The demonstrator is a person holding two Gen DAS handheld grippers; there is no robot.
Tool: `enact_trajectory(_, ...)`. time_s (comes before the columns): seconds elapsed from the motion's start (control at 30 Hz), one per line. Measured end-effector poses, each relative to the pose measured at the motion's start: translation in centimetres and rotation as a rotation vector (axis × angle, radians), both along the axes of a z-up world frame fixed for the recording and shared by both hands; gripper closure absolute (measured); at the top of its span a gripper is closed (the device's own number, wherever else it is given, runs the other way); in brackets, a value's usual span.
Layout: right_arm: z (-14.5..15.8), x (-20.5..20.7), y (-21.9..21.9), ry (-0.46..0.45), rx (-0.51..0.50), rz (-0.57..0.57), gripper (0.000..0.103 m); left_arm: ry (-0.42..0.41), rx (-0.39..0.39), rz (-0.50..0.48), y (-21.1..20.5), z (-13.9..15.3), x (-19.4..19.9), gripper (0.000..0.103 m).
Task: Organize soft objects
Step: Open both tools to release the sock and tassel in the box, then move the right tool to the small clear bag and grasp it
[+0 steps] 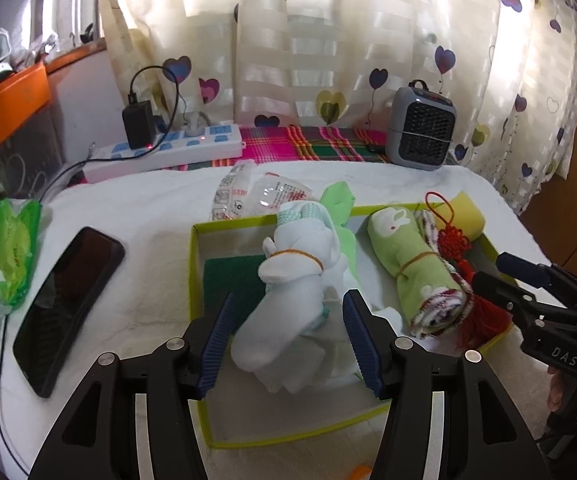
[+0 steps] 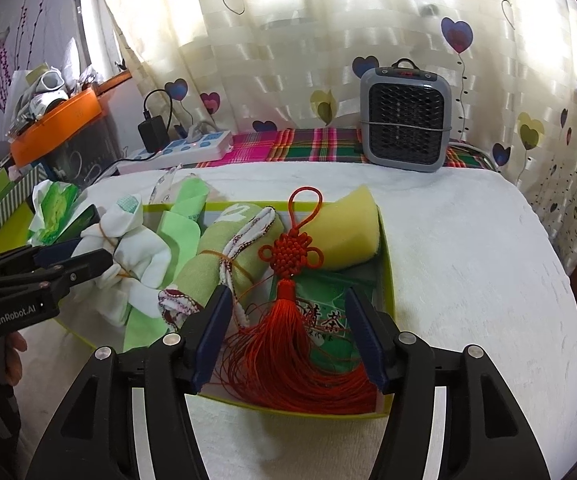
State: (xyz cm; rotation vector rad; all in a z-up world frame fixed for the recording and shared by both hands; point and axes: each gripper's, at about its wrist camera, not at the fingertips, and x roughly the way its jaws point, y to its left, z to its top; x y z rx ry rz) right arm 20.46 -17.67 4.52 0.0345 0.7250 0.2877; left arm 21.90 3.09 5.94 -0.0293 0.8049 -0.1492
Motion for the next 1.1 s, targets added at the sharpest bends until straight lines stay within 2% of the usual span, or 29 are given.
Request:
enact_trajectory(0.33,0.6,-1.7,0.1,-0.014,0.011,-0.006,0.040,-0.007,-0.026,-0.012,0.4,0.6,-2.2,0.047)
enact_trajectory(0.63,1.5,-4.9,0.8,-0.039,0.033,0.047,0.040,-0.044,-0.066,-0.002,1.5,1.3,-5.0,0.047)
enact_trajectory(0.97,0.0,-7.7,5.2,0.046,0.091,0.237,0.040,-0.051,-0.101,0.056,3.8,1.0,-8.3,0.047)
enact_trajectory(1.1,-0.9,-8.4,7.5,0.064,0.057,0.300,0.040,-0.042,-0.115,0.076,4.6,0.5,-9.1,0.047)
